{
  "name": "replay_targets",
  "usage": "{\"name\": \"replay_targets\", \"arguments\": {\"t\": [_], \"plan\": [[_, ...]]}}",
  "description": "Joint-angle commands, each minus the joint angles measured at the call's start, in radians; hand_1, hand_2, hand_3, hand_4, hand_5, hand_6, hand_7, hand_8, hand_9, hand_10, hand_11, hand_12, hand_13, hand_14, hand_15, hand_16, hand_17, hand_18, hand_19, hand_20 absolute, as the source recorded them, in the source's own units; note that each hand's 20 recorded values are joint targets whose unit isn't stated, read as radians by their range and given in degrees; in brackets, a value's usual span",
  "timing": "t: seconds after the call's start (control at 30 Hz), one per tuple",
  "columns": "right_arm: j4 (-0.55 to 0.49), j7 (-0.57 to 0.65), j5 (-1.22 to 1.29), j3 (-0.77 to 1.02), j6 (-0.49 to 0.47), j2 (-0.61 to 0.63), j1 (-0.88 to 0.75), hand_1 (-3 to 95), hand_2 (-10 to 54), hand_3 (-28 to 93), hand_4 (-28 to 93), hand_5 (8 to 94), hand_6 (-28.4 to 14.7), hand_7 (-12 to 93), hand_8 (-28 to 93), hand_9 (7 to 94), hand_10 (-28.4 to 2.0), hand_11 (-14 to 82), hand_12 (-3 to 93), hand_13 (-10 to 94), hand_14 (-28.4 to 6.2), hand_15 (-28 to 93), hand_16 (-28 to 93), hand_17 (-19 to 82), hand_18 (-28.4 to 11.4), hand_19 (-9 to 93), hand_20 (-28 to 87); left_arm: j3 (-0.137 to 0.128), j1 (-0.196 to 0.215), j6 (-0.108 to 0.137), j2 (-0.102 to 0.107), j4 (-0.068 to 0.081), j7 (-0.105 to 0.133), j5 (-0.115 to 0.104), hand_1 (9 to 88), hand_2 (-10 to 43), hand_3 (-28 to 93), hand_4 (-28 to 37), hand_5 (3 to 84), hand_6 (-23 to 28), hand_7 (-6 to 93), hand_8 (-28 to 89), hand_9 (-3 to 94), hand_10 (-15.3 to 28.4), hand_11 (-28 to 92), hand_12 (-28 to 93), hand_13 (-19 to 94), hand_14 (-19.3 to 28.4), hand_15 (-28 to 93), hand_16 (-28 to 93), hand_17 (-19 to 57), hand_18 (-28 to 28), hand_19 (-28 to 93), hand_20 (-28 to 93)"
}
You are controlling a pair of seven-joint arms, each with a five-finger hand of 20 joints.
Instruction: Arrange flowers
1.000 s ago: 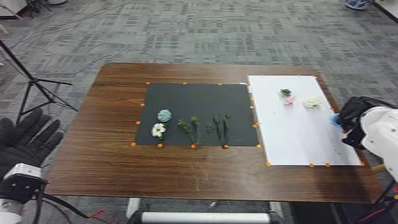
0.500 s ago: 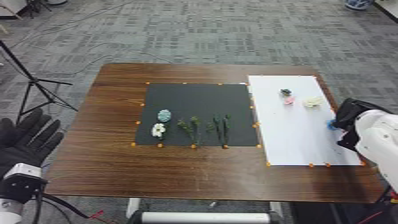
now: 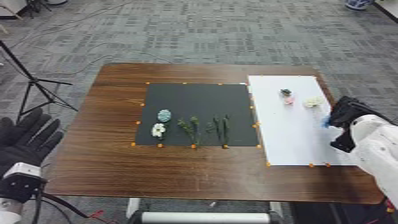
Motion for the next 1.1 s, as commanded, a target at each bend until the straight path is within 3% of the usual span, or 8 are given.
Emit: {"name": "replay_targets", "arguments": {"t": [0.03,0.17,0.37,0.53,0.73,0.77,0.87,1.1], "plan": [[-0.182,-0.134,-0.056,0.020,0.103,-0.019,-0.078,66.5,-9.5,66,-28,72.4,0.7,37,5,81.6,-7.6,19.1,50.6,68,-8.3,71,44,32,-22.8,77,42,-0.017,-0.020,0.002,-0.020,0.003,-0.029,0.022,24.8,15.9,68,-28.3,37.0,7.3,10.2,-6,30.2,11.6,13,14,23,12.9,22,-1,-3.4,11.0,16,13],[-0.196,-0.212,-0.082,-0.080,0.134,-0.051,-0.005,66.3,-9.5,66,-28,72.3,0.8,37,5,81.5,-7.6,19.0,51.0,67,-8.2,71,45,32,-22.8,77,43,-0.014,-0.016,0.008,-0.016,0.004,-0.027,0.014,24.7,15.8,68,-28.3,37.0,7.3,10.2,-7,30.2,11.5,12,14,23,12.8,21,-1,-3.4,11.0,16,13],[-0.147,-0.279,-0.077,-0.273,0.090,-0.136,0.187,66.0,-9.5,67,-28,72.0,1.0,37,5,81.6,-7.5,18.9,51.1,68,-8.1,70,45,32,-22.6,77,43,-0.017,-0.030,0.013,-0.021,0.007,-0.042,0.027,24.9,15.8,68,-28.3,37.0,7.3,10.2,-7,30.2,11.5,12,14,23,12.6,21,-1,-3.4,10.9,16,13],[-0.089,-0.319,-0.089,-0.428,0.082,-0.214,0.334,65.7,-9.5,67,-28,72.0,1.0,37,5,81.5,-7.4,19.0,51.2,68,-8.2,70,45,31,-22.5,77,43,-0.004,-0.034,0.023,-0.019,0.009,-0.038,0.014,24.4,16.2,68,-28.3,37.0,7.3,10.2,-7,30.2,11.6,12,14,23,12.7,21,-1,-3.5,11.0,16,13],[0.046,-0.373,-0.135,-0.545,0.029,-0.379,0.480,65.5,-9.5,68,-28,72.0,1.1,38,5,81.5,-7.4,19.1,51.2,68,-8.1,70,46,31,-22.4,77,43,0.006,-0.044,0.025,-0.024,0.012,-0.036,0.021,23.5,16.7,68,-28.3,37.0,7.3,10.0,-7,30.2,11.7,12,14,23,12.7,21,-1,-3.6,11.0,16,13],[0.067,-0.368,-0.130,-0.552,0.019,-0.405,0.493,65.4,-9.5,68,-28,71.9,1.1,38,5,81.4,-7.3,19.1,51.3,68,-8.0,70,46,31,-22.4,77,43,0.011,-0.047,0.030,-0.013,0.014,-0.033,0.014,23.4,16.7,68,-28.3,36.9,7.3,10.0,-7,30.2,11.7,12,14,23,12.7,21,-1,-3.6,11.0,16,13],[0.128,-0.373,-0.151,-0.582,-0.010,-0.467,0.535,65.1,-9.5,68,-28,71.8,1.1,38,5,81.3,-7.3,19.2,51.3,68,-8.0,70,46,31,-22.4,76,43,0.024,-0.073,0.028,-0.029,0.018,-0.058,0.030,23.4,16.7,68,-28.3,36.0,7.1,9.7,-6,30.0,11.7,12,14,22,12.8,21,-1,-3.6,11.0,16,13],[0.211,-0.377,-0.198,-0.655,-0.022,-0.532,0.591,64.7,-9.5,68,-28,71.5,1.2,38,5,81.1,-7.2,19.5,51.3,68,-8.1,70,46,31,-22.2,76,43,0.045,-0.087,0.030,-0.009,0.026,-0.041,0.021,23.1,16.9,68,-28.3,35.6,7.0,9.6,-6,30.0,11.7,12,14,23,12.5,20,-1,-3.2,10.7,16,12]]}}
